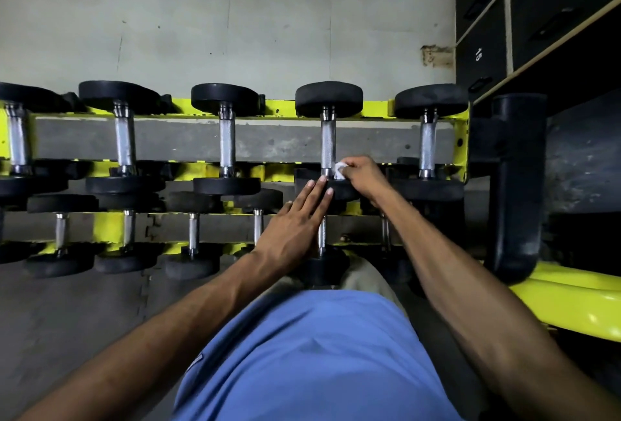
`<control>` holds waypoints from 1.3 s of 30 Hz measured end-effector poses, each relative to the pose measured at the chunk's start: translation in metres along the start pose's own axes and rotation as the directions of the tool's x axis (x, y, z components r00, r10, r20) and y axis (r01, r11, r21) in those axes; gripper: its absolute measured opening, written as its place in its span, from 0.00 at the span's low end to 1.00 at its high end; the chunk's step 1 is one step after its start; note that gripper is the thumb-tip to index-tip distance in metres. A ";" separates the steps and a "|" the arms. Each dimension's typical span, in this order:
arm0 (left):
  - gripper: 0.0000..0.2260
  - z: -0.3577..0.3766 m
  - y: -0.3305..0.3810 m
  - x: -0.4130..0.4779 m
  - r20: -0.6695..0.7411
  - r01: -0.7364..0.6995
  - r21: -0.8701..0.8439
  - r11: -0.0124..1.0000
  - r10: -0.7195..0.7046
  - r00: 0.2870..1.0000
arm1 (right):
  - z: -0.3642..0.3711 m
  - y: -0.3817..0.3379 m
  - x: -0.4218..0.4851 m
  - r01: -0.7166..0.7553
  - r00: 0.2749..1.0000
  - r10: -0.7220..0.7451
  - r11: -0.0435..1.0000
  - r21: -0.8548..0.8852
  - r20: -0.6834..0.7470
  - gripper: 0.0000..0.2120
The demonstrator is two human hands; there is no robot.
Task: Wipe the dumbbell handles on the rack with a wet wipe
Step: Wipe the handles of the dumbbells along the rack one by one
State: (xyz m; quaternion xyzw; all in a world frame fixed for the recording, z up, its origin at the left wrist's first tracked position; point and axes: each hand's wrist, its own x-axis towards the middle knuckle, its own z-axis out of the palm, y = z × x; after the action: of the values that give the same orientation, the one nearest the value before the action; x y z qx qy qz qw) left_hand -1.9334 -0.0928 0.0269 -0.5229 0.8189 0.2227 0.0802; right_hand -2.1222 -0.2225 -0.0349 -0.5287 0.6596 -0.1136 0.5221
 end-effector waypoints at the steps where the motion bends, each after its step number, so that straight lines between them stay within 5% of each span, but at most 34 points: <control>1: 0.47 0.000 0.000 0.000 0.000 -0.005 0.002 1.000 0.005 1.000 | 0.000 0.001 -0.007 0.009 0.999 -0.009 1.000 -0.001 -0.031 0.10; 4: 0.47 -0.001 0.000 -0.001 0.006 -0.012 0.005 1.000 0.012 1.000 | -0.004 -0.011 -0.016 0.083 0.990 -0.097 0.988 -0.131 -0.105 0.04; 8: 0.47 -0.002 -0.001 -0.001 0.014 -0.021 -0.003 1.000 0.021 1.000 | -0.012 -0.033 -0.016 0.326 0.942 -0.331 0.876 -0.356 0.050 0.04; 10: 0.46 -0.002 0.002 -0.001 0.019 -0.013 -0.012 1.000 0.013 1.000 | -0.013 -0.046 -0.011 0.516 0.841 -0.500 0.628 -0.583 0.206 0.02; 13: 0.47 -0.006 0.007 0.000 0.051 0.007 -0.027 1.000 -0.005 0.999 | -0.011 -0.071 0.008 0.630 0.635 -0.610 0.053 -0.775 0.474 0.01; 14: 0.48 -0.007 0.008 0.001 0.054 0.008 -0.028 1.000 -0.006 0.999 | -0.010 -0.084 0.014 0.569 0.620 -0.598 -0.101 -0.816 0.507 0.02; 16: 0.47 -0.009 0.007 0.001 0.046 0.010 -0.034 0.999 -0.008 0.999 | -0.008 -0.111 0.019 0.407 0.708 -0.535 -0.223 -0.886 0.460 0.05; 20: 0.43 -0.008 0.006 -0.002 0.038 0.015 -0.052 0.999 -0.013 0.999 | 0.015 -0.130 0.008 0.476 0.867 -0.092 -0.136 -0.869 0.489 0.09; 22: 0.42 -0.008 0.008 -0.003 0.028 0.016 -0.064 0.998 -0.015 0.999 | 0.023 -0.133 0.001 0.497 0.863 0.118 -0.036 -0.867 0.490 0.08; 26: 0.41 -0.012 0.011 -0.004 0.024 0.029 -0.088 0.996 -0.027 0.999 | 0.033 -0.148 -0.002 0.486 0.848 0.230 0.021 -0.874 0.478 0.05; 30: 0.42 -0.010 0.006 -0.006 0.026 0.013 -0.075 0.997 -0.011 1.000 | 0.023 -0.138 -0.001 0.498 0.843 0.131 0.176 -0.849 0.521 0.06; 34: 0.42 -0.007 0.004 -0.006 0.012 -0.002 -0.071 0.997 0.003 1.000 | -0.007 -0.118 -0.015 0.556 0.831 -0.164 0.258 -0.790 0.532 0.06; 37: 0.44 -0.006 0.002 -0.006 0.003 -0.008 -0.080 0.997 0.008 1.000 | -0.010 -0.086 -0.019 0.499 0.841 -0.364 0.240 -0.833 0.399 0.07; 39: 0.45 -0.006 0.000 -0.006 0.011 -0.019 -0.073 0.997 0.020 1.000 | -0.006 -0.064 -0.020 0.356 0.913 -0.352 0.435 -0.827 0.208 0.09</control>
State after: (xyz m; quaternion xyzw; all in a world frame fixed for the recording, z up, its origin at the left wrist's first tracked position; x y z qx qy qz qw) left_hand -1.9306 -0.0905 0.0343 -0.5161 0.8149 0.2561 0.0636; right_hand -2.0923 -0.2349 0.0243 -0.8411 0.5026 0.1182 0.1612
